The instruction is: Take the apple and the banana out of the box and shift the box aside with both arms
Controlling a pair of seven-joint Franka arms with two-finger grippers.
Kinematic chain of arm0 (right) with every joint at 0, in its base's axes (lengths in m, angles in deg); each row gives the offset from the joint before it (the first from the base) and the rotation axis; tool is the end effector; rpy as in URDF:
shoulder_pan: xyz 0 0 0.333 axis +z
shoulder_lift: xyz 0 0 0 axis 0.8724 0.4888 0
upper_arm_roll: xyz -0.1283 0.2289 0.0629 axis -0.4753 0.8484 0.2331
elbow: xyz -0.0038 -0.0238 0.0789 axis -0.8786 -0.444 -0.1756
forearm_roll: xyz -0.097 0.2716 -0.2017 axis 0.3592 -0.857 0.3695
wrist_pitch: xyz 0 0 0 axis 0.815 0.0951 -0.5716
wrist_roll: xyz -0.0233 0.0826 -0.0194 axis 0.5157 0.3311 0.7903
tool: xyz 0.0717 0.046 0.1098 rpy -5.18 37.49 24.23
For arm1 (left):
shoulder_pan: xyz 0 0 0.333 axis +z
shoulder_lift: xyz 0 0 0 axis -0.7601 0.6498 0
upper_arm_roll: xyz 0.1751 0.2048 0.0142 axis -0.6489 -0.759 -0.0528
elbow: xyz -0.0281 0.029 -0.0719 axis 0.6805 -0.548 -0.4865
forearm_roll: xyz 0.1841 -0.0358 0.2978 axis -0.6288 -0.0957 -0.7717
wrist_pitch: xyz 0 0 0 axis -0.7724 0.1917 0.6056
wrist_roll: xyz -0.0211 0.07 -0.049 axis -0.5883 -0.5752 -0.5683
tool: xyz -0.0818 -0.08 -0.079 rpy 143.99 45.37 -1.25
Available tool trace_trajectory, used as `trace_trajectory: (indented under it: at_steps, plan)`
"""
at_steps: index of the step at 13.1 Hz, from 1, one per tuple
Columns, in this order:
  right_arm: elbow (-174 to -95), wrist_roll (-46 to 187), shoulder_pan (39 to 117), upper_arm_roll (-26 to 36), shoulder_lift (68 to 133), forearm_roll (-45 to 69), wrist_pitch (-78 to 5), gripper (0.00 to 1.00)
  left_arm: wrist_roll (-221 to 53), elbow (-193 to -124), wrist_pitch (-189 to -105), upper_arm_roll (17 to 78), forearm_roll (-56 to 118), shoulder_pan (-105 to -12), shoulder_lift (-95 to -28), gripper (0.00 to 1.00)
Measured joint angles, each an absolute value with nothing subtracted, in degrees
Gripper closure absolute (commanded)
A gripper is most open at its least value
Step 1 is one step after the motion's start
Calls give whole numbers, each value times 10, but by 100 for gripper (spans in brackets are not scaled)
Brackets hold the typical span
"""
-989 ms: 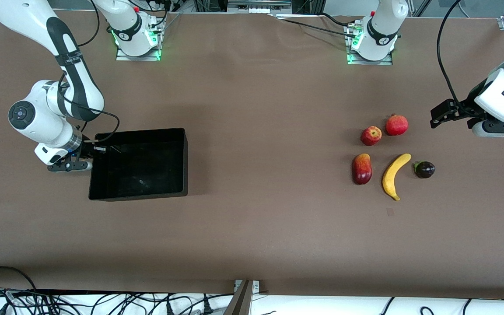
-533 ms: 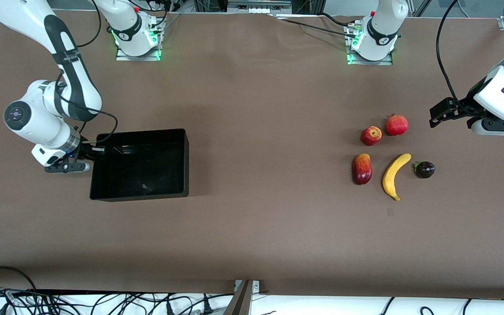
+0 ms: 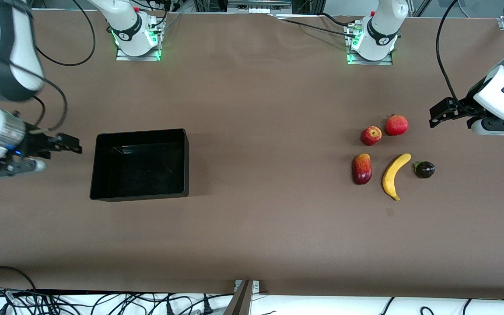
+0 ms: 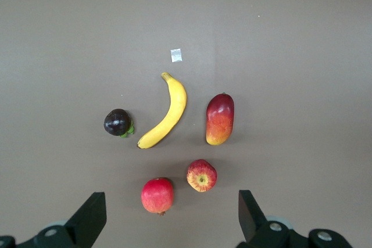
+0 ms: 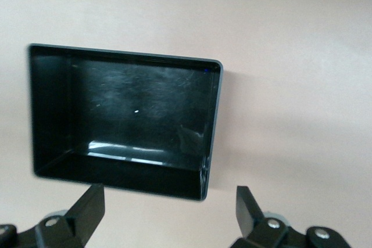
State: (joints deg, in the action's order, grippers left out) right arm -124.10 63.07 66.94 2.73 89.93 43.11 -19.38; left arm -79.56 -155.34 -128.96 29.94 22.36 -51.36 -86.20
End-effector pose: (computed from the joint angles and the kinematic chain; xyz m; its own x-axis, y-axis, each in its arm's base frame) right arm 0.5740 0.0032 0.4445 0.9829 0.1789 -0.0440 0.1751 -0.9814 -0.0787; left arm 0.5263 -0.0246 0.5013 0.9997 -0.0109 0.0197 -0.0109 -0.9999 0.0019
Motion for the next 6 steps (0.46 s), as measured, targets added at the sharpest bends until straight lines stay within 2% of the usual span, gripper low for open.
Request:
trace_trajectory:
  at_steps: [4,6]
  plan:
    - [-1220,639,670,33,808,436,-86,0,-796,-1551,-1290,300,224,-514,-862,0]
    - [-1224,640,670,33,792,443,-79,0,-796,-1551,-1289,300,224,-514,-862,0]
